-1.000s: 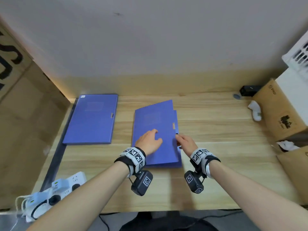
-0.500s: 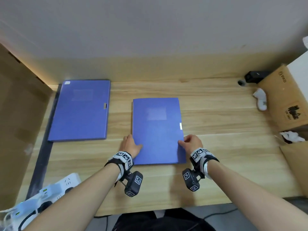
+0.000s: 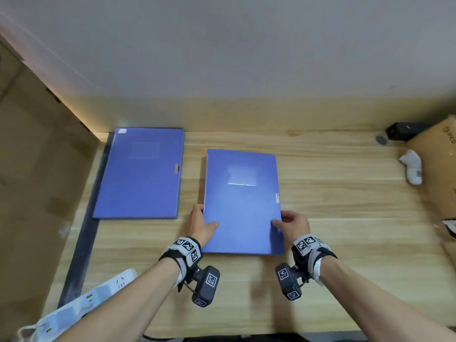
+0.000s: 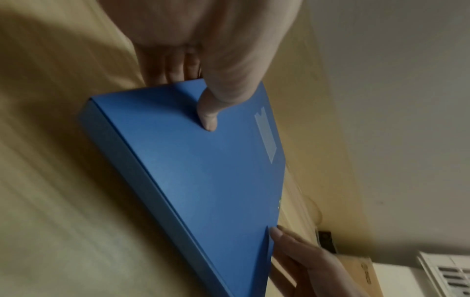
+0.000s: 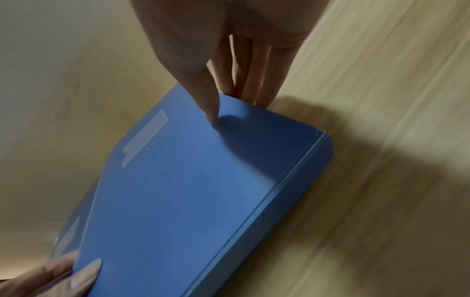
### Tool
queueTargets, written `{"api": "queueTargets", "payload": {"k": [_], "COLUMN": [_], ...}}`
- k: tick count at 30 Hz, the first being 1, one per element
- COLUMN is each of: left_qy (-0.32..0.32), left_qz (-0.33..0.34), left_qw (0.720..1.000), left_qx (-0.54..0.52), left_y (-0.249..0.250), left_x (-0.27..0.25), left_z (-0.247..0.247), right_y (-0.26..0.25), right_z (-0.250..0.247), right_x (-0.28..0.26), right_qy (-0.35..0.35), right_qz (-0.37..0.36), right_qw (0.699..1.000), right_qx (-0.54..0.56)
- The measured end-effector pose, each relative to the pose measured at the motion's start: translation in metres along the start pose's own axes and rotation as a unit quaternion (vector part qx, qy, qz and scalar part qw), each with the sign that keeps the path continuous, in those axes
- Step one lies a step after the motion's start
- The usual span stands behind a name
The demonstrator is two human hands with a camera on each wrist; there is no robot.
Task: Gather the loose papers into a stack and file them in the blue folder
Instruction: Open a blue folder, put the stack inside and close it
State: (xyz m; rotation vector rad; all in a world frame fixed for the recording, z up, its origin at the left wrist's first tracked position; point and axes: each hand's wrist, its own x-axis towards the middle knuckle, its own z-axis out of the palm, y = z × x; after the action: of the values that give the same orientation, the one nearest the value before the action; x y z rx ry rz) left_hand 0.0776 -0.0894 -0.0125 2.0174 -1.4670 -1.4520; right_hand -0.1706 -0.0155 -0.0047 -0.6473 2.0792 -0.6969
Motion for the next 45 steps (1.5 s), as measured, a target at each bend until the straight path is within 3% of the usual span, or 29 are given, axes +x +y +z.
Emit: {"api": "queueTargets", "payload": {"k": [4,8,14,18,22,30,36,40,45], "left_qy": [0.020,0.042,0.043,0.058,0.065,0.110,0.141,0.129,0.131], "left_qz": [0.022,0.050,0.047,0.035,0.017,-0.019,-0.013,-0.035,-0.058], "left_qw": [0.998,0.994,0.988,0.985,0.986,0.985,0.987,0.986,0.985], "left_qx": [-0.053,-0.083,-0.142,-0.158,-0.154,-0.132,-0.072,-0.095,-0.096], "left_y": [0.003,0.003,-0.020,-0.034,-0.042,-0.050,-0.060,-0.071,-0.068], "left_x": [0.010,0.020,0.040,0.051,0.068,0.105,0.120,0.124,0.127], "left_z": [-0.053,-0.109,-0.171,-0.194,-0.217,-0.246,-0.251,-0.255,-0.257], "right_y": [-0.031,-0.078,-0.136,-0.160,-0.177,-0.193,-0.172,-0.179,-0.192], "right_z": [0.029,0.057,0.098,0.135,0.167,0.218,0.245,0.249,0.250], "right_x": [0.007,0.012,0.024,0.031,0.044,0.070,0.104,0.082,0.061], "right_qy": [-0.010,-0.070,-0.132,-0.132,-0.151,-0.167,-0.193,-0.209,-0.177], "right_qz": [0.014,0.038,0.025,-0.073,-0.114,-0.090,-0.059,-0.064,-0.089], "right_qw": [0.998,0.984,0.974,0.984,0.982,0.978,0.976,0.971,0.969], "right_qx": [0.067,0.159,0.180,0.093,-0.028,-0.083,-0.081,-0.097,-0.147]}}
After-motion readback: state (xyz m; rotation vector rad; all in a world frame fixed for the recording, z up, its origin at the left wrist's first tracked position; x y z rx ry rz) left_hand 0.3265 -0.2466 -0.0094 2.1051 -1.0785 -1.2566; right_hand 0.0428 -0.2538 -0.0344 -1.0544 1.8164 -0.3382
